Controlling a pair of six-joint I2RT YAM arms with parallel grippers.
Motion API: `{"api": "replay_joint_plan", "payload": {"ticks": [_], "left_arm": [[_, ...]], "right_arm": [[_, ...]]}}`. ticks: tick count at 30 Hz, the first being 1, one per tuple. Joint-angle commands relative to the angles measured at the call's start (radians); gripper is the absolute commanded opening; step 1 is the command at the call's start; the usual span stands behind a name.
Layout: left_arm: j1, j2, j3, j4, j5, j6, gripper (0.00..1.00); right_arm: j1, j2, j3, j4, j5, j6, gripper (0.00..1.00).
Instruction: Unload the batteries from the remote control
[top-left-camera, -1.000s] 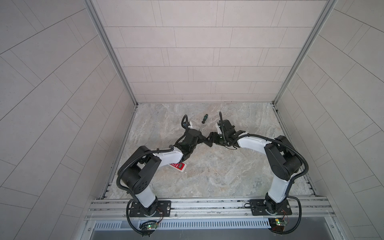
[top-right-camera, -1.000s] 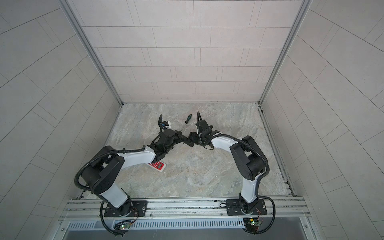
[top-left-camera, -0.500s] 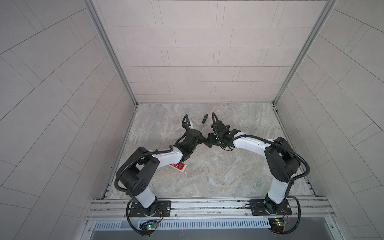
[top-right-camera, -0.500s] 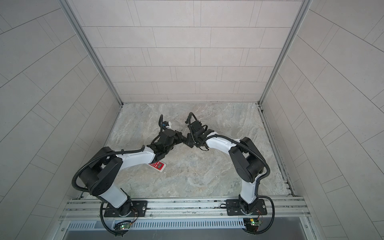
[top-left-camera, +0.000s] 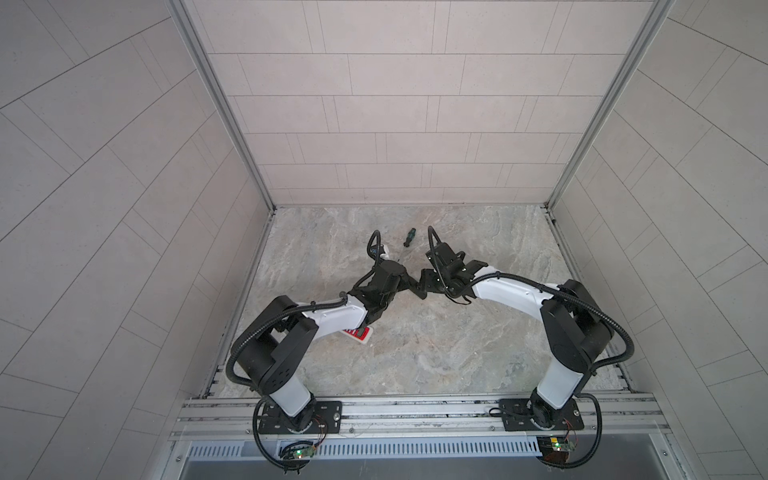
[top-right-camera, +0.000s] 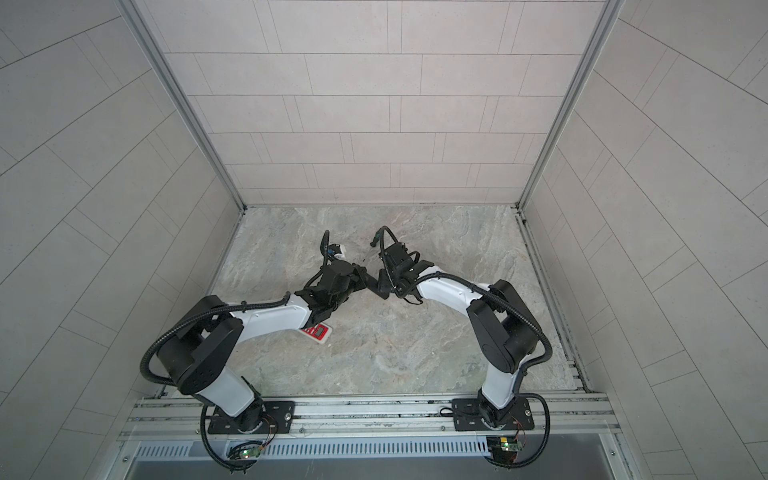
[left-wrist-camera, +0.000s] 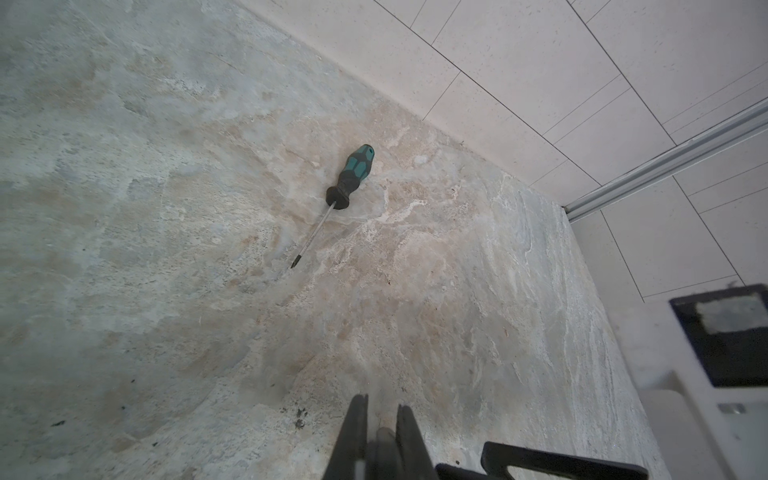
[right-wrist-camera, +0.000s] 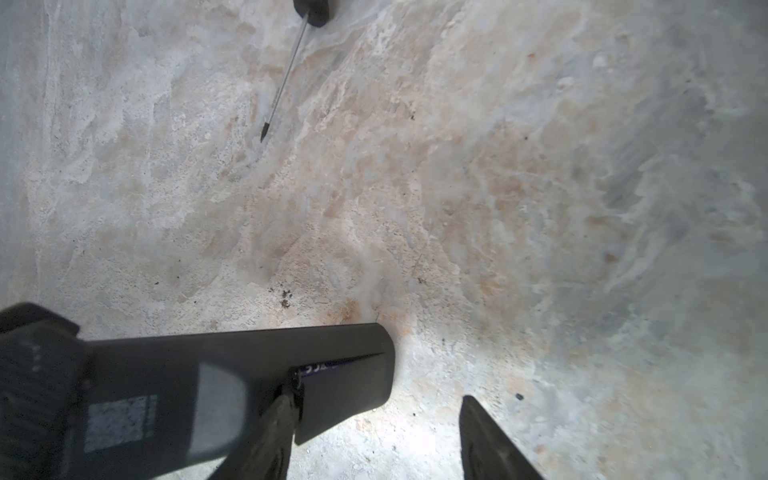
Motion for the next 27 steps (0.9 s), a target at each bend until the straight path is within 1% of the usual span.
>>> {"api": "replay_joint_plan", "payload": {"ticks": [1,6,10,15,18,24,27], "left_arm": [[0.003,-0.001,-0.021,-0.148,-0.072,0.046,0.0],[0.005,-0.002,-0.023,-0.146,-0.077,0.046,0.0],[0.014,-0.013,-0.034,-0.14,-0.075,0.047,0.0],[0.039,-0.029,-0.055,-0.125,-0.044,0.051,0.0],[0.058,-0.036,-0.071,-0.106,-0.003,0.055,0.0],[0.077,-0.038,-0.106,-0.07,0.066,0.049,0.0],[0.081,-0.028,-0.112,-0.051,0.118,0.037,0.0]], "right_arm": [[-0.012,-0.034,-0.032,-0.09,0.046,-0.022,0.65],[-0.013,-0.078,-0.049,-0.078,0.03,-0.035,0.66],[-0.025,-0.149,-0.09,-0.059,0.036,-0.046,0.68],[-0.07,-0.212,-0.149,-0.02,0.026,-0.077,0.71],[-0.104,-0.231,-0.196,0.032,0.0,-0.097,0.72],[-0.136,-0.195,-0.215,0.089,-0.056,-0.145,0.73],[-0.16,-0.168,-0.23,0.134,-0.125,-0.138,0.73]]}}
